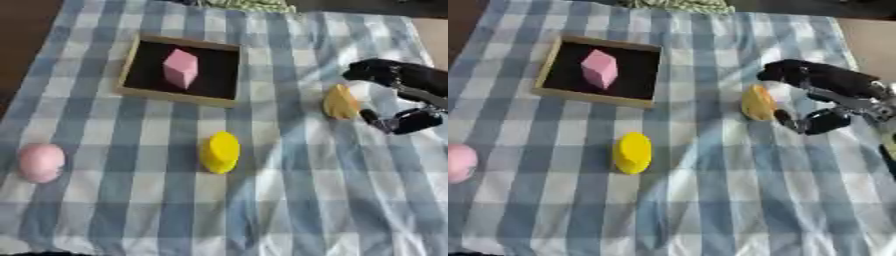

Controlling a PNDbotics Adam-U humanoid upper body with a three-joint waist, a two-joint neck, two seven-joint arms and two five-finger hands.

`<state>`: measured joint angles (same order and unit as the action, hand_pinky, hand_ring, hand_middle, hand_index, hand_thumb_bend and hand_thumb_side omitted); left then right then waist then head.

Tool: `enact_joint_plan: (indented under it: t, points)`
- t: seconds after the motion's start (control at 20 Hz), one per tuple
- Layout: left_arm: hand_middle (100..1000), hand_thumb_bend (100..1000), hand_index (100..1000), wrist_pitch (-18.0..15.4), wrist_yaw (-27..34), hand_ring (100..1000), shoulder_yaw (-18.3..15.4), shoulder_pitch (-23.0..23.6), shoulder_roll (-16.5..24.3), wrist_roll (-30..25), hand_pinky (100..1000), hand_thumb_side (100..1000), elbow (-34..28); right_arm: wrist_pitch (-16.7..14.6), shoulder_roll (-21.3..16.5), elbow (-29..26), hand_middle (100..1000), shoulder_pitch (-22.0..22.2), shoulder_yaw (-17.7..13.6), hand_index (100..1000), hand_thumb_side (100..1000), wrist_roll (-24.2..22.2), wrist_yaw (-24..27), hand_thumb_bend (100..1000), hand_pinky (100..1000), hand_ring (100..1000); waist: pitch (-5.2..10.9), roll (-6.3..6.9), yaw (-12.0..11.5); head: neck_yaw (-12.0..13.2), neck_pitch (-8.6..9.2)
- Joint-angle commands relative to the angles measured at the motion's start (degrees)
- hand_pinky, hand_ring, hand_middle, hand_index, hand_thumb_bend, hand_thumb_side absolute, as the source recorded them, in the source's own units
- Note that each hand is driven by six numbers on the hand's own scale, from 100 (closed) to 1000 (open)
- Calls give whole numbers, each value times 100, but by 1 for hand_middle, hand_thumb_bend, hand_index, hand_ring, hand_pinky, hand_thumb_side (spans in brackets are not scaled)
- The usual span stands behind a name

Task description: Pick up objects on the table and place them in the box.

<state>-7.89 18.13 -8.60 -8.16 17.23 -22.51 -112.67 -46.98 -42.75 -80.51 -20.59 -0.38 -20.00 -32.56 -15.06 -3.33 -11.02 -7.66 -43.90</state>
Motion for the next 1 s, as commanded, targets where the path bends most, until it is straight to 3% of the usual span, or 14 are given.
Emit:
enact_joint_plan:
  t: [0.05, 1.0]
  points:
    - [818, 100, 839, 8, 7, 959, -20, -55, 149, -8, 792, 565, -79, -485, -246, -144, 918, -32, -104, 1000, 264, -609, 135, 100, 1000, 1000, 24, -60, 4, 13, -22]
    - [820, 100, 839, 27, 20, 961, -9, -62, 137, -38, 793, 565, -74, -455, -14, 175, 931, -252, 74, 1000, 264, -1053, 7, 100, 1000, 1000, 3, -70, -45, -24, -22]
